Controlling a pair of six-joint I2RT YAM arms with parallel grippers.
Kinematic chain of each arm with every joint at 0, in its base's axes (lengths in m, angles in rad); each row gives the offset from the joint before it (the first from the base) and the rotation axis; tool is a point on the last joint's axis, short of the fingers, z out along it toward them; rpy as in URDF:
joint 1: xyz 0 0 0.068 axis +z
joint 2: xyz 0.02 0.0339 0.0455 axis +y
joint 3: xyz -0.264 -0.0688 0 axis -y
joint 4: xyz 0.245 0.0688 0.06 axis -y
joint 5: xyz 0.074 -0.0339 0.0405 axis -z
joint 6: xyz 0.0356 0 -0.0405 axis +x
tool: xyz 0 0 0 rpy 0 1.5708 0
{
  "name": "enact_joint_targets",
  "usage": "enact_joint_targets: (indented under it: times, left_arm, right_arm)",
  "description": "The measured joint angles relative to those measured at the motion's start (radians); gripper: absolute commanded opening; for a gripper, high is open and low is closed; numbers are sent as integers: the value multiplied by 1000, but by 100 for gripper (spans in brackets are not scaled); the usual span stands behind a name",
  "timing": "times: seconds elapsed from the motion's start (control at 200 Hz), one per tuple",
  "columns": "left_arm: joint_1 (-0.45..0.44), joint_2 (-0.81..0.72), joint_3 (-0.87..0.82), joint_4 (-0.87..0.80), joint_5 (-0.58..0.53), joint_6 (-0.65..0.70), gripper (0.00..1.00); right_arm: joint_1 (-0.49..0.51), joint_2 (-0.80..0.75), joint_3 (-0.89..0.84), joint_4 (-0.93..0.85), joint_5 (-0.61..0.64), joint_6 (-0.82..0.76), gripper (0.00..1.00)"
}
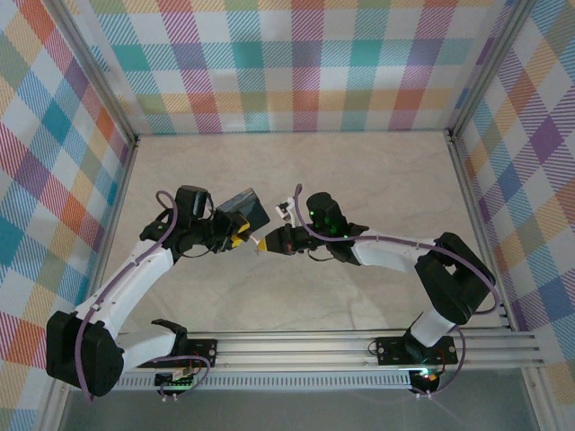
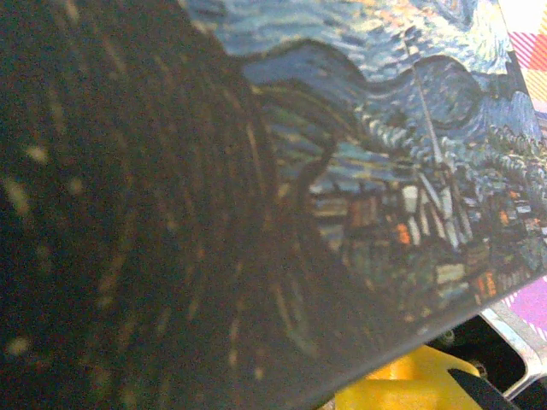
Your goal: Unlock a padlock with a key
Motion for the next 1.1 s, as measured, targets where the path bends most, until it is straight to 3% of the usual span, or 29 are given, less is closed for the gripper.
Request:
enact_joint_targets:
  times: [1.1]
  left_arm:
    - [2, -24, -24, 27, -5, -26, 0]
  right_arm:
    - [-6, 38, 2, 48, -7, 32, 0]
